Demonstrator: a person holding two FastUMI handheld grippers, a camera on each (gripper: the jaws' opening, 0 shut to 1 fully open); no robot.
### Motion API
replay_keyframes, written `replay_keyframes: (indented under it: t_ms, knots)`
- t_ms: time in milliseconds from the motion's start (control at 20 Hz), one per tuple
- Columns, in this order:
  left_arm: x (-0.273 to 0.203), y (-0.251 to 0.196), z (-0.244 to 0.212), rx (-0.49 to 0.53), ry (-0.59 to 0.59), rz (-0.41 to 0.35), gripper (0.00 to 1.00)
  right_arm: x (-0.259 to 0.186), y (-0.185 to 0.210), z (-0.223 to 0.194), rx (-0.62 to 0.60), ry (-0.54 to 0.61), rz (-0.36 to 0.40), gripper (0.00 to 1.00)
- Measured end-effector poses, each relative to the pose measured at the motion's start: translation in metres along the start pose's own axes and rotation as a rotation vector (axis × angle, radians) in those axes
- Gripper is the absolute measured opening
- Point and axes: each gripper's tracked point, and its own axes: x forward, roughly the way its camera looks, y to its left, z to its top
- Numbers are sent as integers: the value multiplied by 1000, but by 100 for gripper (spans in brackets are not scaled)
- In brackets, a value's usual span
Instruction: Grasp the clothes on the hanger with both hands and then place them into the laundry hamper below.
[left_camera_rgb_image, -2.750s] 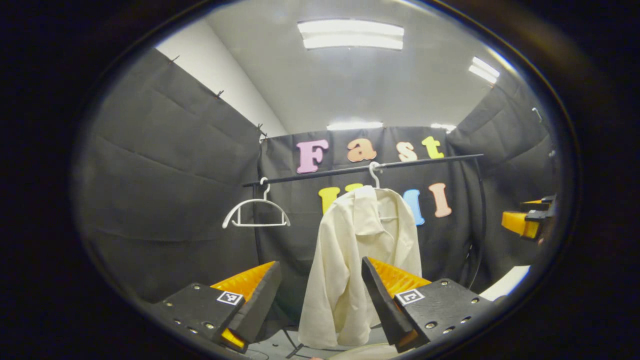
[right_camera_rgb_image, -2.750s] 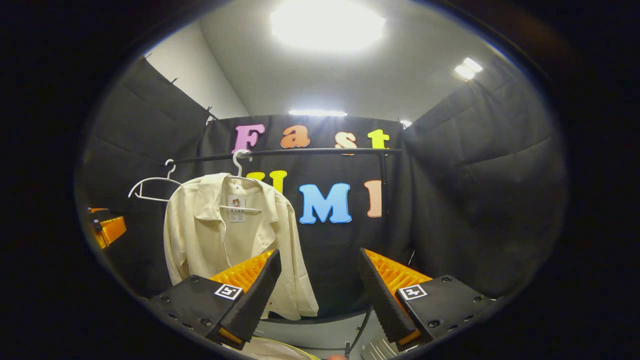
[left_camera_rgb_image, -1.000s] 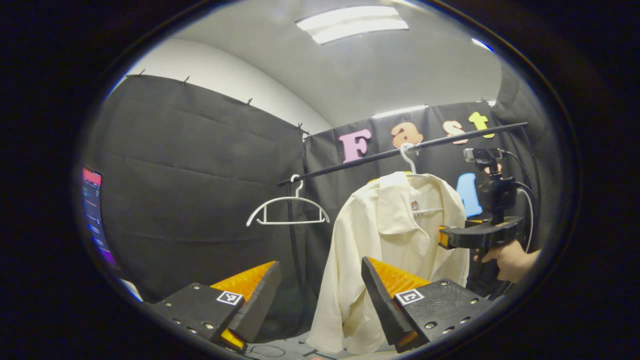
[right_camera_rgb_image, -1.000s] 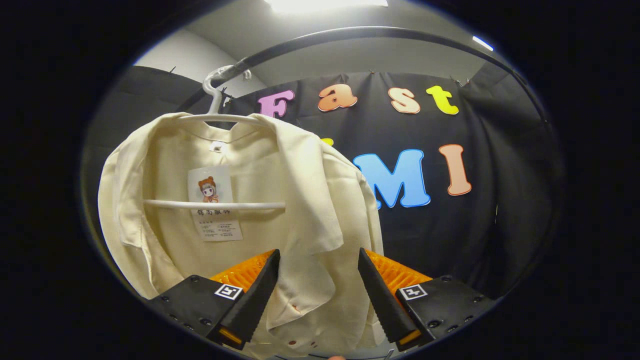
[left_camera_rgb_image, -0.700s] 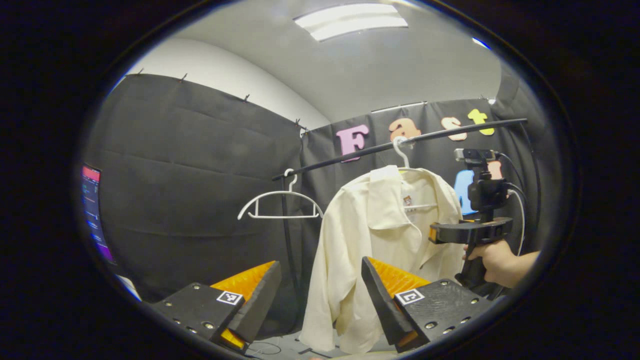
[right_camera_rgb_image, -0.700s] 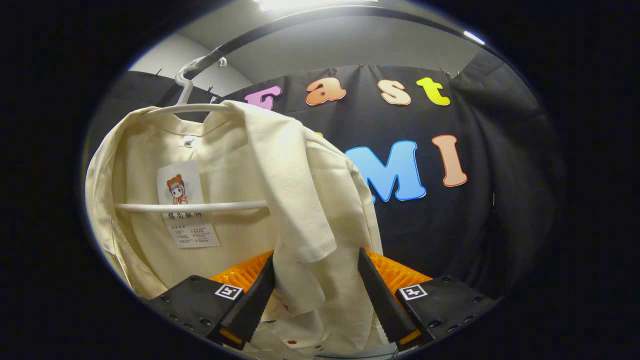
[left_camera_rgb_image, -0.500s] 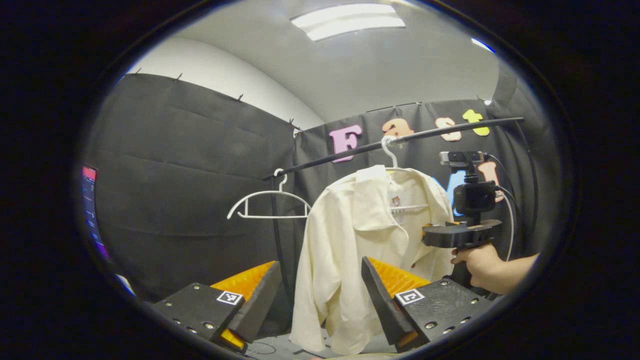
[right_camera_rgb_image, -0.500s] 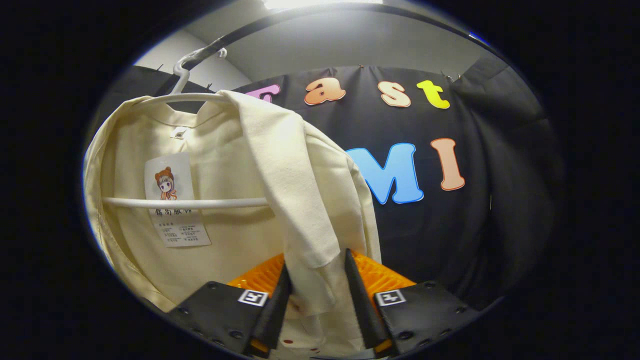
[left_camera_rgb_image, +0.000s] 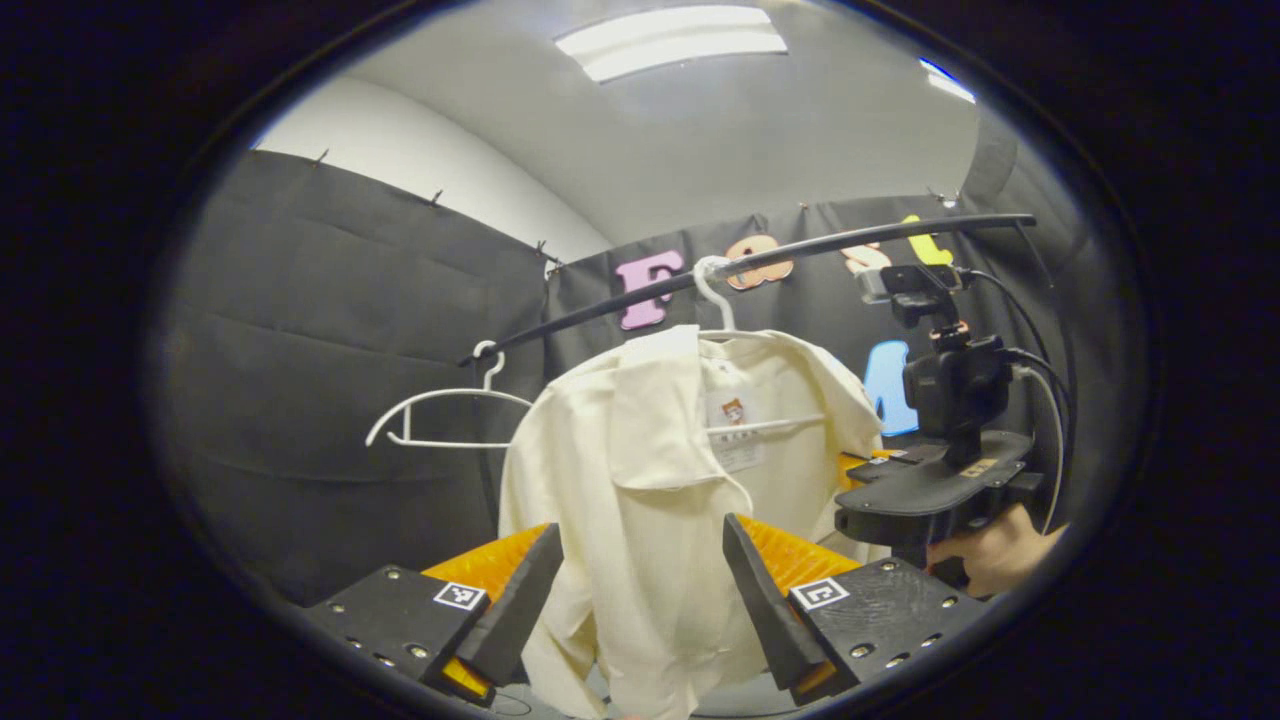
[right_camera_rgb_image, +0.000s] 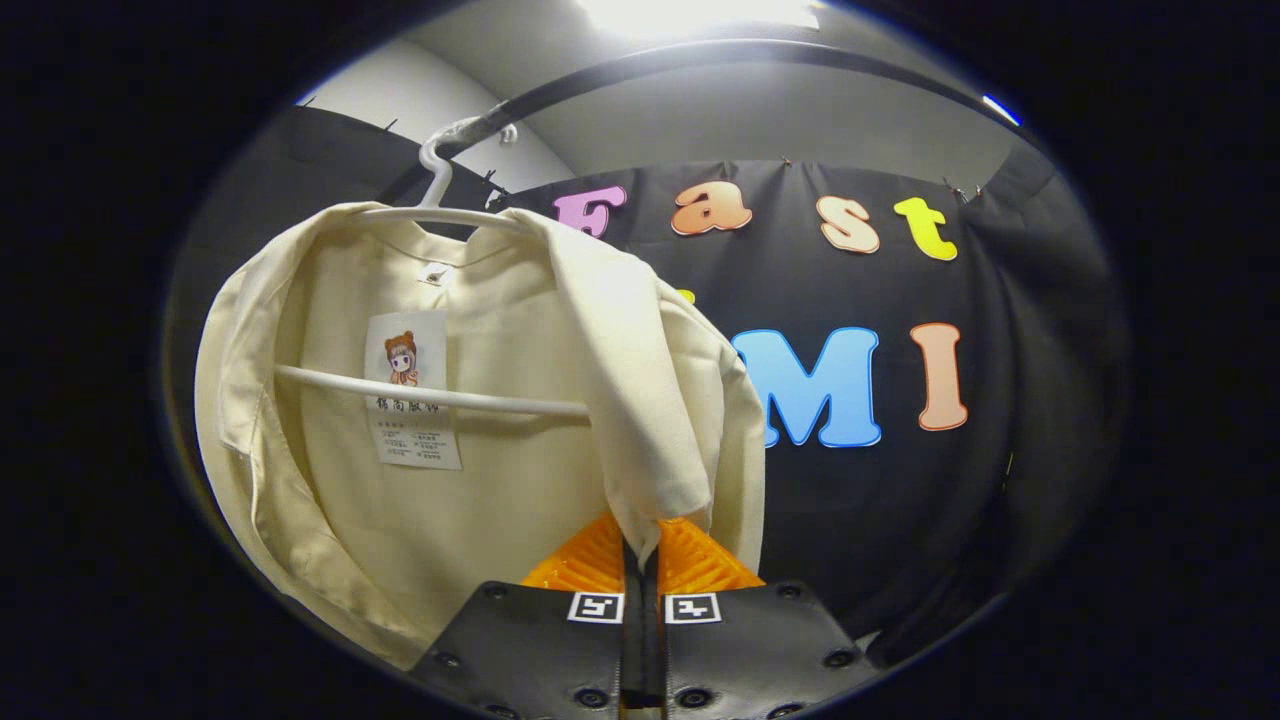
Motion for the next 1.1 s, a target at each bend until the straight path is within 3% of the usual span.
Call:
replay_keyframes:
  t_ms: [400,850,900,1000,1050,1100]
  knots:
    - [55,-48,-15,-1,9,-59,94,-12,-19,9,-21,-44,40,1]
    - [108,-23,-54,17,76,126,95,-24,-29,22,-80,-99,72,1]
    - [107,-16,-54,23,72,151,85,-24,-30,22,-83,-100,73,1]
    - [109,0,-59,17,86,188,42,-25,-28,22,-82,-101,74,1]
    - [106,9,-60,10,92,212,37,-26,-27,23,-83,-103,74,1]
    - [100,21,-59,-5,89,241,21,-26,-28,26,-84,-107,72,1]
